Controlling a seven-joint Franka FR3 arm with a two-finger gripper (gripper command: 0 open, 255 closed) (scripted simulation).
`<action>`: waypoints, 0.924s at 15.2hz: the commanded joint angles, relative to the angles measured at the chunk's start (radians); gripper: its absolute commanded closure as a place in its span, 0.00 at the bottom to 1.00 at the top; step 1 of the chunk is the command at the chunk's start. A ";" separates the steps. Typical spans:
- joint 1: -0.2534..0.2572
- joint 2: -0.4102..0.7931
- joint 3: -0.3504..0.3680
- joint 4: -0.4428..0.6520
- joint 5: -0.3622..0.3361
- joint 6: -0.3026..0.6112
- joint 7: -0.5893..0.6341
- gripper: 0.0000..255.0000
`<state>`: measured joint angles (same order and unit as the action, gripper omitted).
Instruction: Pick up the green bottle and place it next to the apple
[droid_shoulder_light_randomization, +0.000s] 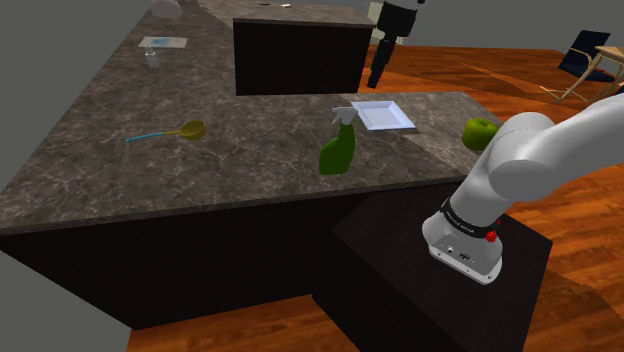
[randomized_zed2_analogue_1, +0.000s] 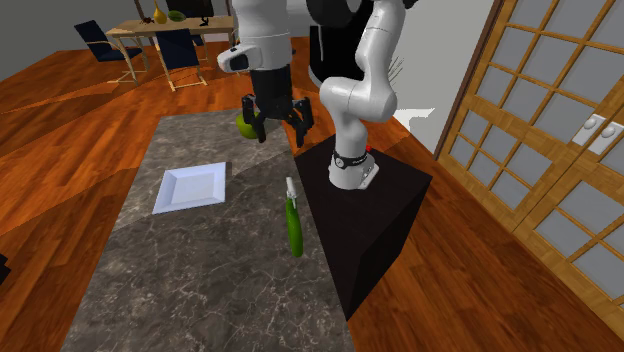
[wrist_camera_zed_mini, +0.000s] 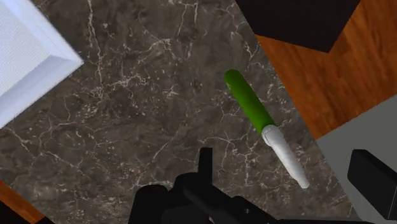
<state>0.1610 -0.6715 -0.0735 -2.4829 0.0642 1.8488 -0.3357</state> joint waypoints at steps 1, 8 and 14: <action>0.047 0.043 -0.010 -0.028 -0.010 0.068 -0.120 0.00; 0.119 0.110 -0.016 -0.106 -0.021 0.208 -0.287 0.00; 0.122 0.137 -0.016 -0.150 -0.017 0.279 -0.289 0.00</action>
<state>0.2836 -0.5375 -0.0887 -2.6310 0.0474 2.1230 -0.6235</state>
